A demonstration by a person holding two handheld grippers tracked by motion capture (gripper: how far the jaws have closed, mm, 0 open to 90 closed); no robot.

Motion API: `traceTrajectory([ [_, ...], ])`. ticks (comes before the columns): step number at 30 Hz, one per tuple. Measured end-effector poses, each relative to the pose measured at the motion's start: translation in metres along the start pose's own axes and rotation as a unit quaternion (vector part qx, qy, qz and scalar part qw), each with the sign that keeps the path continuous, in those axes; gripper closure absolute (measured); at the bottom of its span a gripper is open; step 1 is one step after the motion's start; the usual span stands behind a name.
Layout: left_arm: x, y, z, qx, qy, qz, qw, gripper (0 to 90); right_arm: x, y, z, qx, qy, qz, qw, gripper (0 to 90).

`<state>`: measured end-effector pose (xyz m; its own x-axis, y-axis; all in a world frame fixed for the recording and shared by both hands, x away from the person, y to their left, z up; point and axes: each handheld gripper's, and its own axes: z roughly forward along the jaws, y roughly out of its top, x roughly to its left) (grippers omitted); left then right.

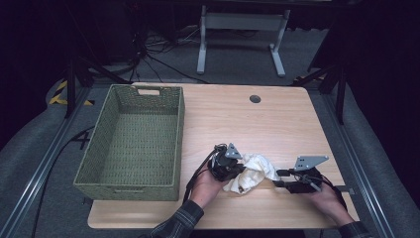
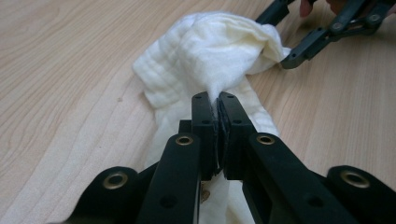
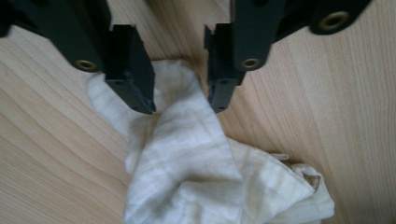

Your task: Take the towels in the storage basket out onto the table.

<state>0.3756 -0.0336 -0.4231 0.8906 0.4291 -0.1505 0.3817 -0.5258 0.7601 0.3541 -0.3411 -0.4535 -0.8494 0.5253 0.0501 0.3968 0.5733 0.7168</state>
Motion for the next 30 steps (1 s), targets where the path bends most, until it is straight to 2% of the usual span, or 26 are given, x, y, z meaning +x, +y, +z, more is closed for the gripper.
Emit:
traceTrajectory([
  [2,0.0,0.002,-0.003,-0.005,0.002,0.003,1.0,86.8,-0.002,0.0,-0.002,0.0,0.003,0.004,1.0,73.0],
  [6,-0.001,0.006,-0.01,-0.021,-0.002,0.0,0.9998,87.0,-0.004,0.002,-0.008,-0.008,0.007,0.005,0.9999,87.0],
  [9,-0.002,0.01,-0.016,-0.034,-0.007,-0.004,0.9994,87.1,-0.005,0.005,-0.014,-0.02,0.007,0.011,0.9997,88.2],
  [13,-0.005,0.018,-0.029,-0.055,-0.012,0.001,0.9984,87.3,-0.008,0.011,-0.026,-0.04,0.004,0.014,0.9991,88.4],
  [18,-0.008,0.027,-0.043,-0.079,-0.009,0.008,0.9968,87.4,-0.009,0.022,-0.04,-0.066,-0.001,0.008,0.9978,88.4],
  [19,-0.006,0.029,-0.044,-0.079,-0.003,0.012,0.9968,87.3,-0.009,0.025,-0.042,-0.069,-0.004,0.006,0.9976,88.4],
  [20,-0.002,0.03,-0.043,-0.079,0.009,0.003,0.9968,87.3,-0.011,0.028,-0.044,-0.07,-0.007,0.005,0.9975,88.4],
  [21,-0.002,0.03,-0.043,-0.079,0.009,0.003,0.9968,87.3,-0.015,0.03,-0.044,-0.07,-0.01,0.006,0.9975,88.4],
  [23,0.009,0.03,-0.036,-0.069,0.029,-0.012,0.9971,87.3,-0.02,0.032,-0.042,-0.064,-0.018,0.007,0.9978,88.3],
  [24,0.009,0.03,-0.036,-0.069,0.029,-0.012,0.9971,87.2,-0.02,0.032,-0.042,-0.064,-0.018,0.007,0.9978,88.3],
  [26,0.02,0.028,-0.027,-0.054,0.045,-0.028,0.9971,87.0,-0.033,0.034,-0.034,-0.055,-0.021,0.016,0.9981,88.3],
  [30,0.033,0.024,-0.011,-0.024,0.067,-0.044,0.9965,86.6,-0.041,0.034,-0.025,-0.043,-0.022,0.023,0.9986,88.2],
])
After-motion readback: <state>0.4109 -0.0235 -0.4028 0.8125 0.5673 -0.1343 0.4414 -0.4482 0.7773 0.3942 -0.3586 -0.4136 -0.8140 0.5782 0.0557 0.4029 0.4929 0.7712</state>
